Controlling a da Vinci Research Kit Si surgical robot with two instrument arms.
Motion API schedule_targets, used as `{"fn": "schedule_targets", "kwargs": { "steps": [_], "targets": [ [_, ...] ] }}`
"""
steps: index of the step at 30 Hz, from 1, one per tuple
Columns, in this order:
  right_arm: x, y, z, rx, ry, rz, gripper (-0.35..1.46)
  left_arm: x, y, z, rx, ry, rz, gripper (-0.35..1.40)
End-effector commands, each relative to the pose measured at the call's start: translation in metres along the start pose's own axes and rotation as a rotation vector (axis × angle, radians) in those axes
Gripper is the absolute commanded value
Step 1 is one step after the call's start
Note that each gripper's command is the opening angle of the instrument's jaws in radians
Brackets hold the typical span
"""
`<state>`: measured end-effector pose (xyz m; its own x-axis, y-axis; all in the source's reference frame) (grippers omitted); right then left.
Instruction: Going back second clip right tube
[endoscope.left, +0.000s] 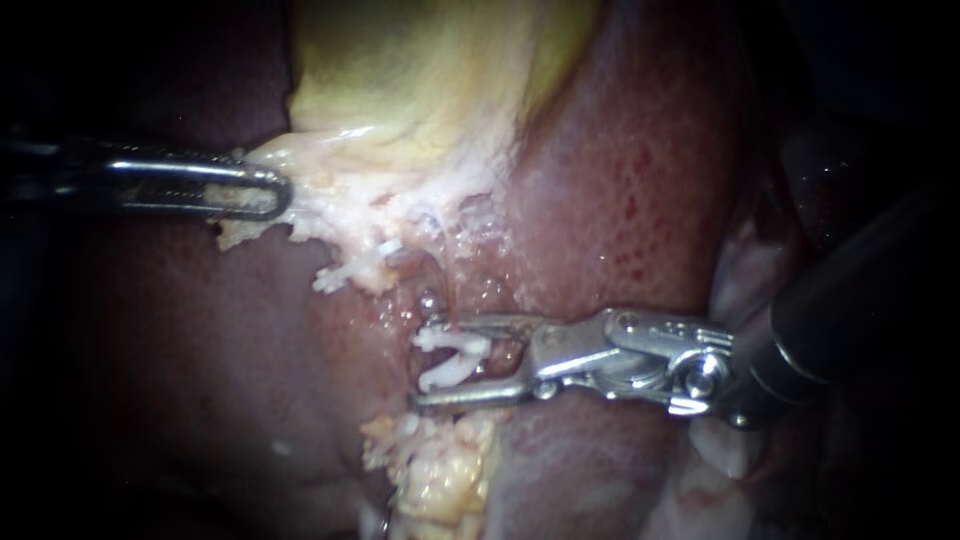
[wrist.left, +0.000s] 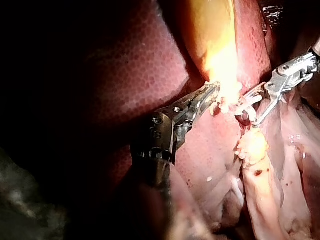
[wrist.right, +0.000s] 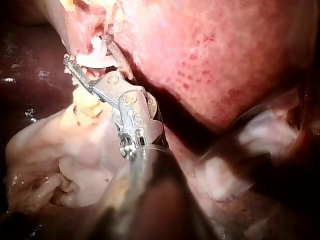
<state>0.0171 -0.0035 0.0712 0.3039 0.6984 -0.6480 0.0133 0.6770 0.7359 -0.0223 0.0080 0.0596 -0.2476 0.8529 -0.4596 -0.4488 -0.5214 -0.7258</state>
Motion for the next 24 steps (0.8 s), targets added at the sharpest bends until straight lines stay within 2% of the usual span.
{"fn": "schedule_targets", "kwargs": {
  "steps": [1,10,24],
  "targets": [
    [0.0000,0.0000,0.0000,0.001,0.003,-0.002,0.50,0.0000,0.0000,0.0000,0.003,0.001,0.000,-0.35],
    [0.0001,0.0001,0.0004,0.019,0.041,0.033,0.50,0.0001,0.0001,0.0003,0.002,0.001,-0.001,-0.35],
    [0.0005,0.0005,-0.0008,0.024,0.041,0.043,0.50,0.0000,0.0000,0.0002,0.001,0.000,0.000,-0.35]
  ]
}}
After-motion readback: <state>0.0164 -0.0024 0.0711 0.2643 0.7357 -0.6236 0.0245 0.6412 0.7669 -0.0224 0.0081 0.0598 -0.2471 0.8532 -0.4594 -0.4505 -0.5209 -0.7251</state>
